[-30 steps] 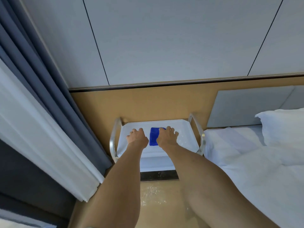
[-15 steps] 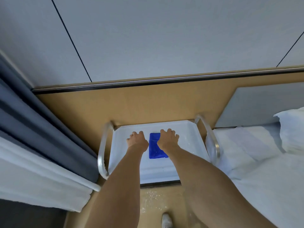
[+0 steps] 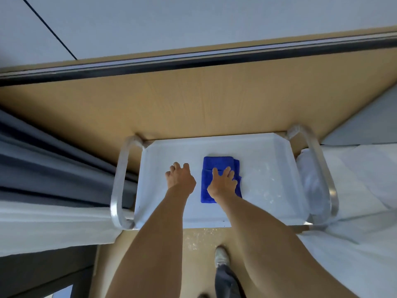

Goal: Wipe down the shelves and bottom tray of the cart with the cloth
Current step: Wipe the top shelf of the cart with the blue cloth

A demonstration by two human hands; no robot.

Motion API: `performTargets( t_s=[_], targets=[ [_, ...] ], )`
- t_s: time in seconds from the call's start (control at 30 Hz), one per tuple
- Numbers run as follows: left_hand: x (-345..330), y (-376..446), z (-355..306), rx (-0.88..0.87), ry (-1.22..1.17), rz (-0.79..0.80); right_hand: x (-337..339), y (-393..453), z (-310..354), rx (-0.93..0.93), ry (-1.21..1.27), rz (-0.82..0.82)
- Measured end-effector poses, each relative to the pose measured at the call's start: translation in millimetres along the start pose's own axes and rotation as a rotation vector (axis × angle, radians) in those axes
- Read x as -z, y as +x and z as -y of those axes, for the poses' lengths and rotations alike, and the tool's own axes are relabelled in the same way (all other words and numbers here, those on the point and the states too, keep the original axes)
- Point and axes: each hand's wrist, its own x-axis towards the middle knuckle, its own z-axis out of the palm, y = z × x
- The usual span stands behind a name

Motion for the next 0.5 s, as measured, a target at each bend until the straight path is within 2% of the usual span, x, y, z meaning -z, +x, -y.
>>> performTargets(
  t_s=[0.1,0.33,0.5],
  targets=[
    [-10.5,23.6,20.9,-0.006,0.131,-0.071,-23.6,19.2,-1.1,-0.023,0.012,0.037],
    [-9.0,60.0,80.2,0.171,0.262,-0.162,-63.4,44.8,-6.9,-0.087,0.020,-0.122],
    [6.3,90.0,126.6,0.442,0.179,-0.186,-88.6,59.1,-6.7,-0.077,0.066,-0.259]
  ],
)
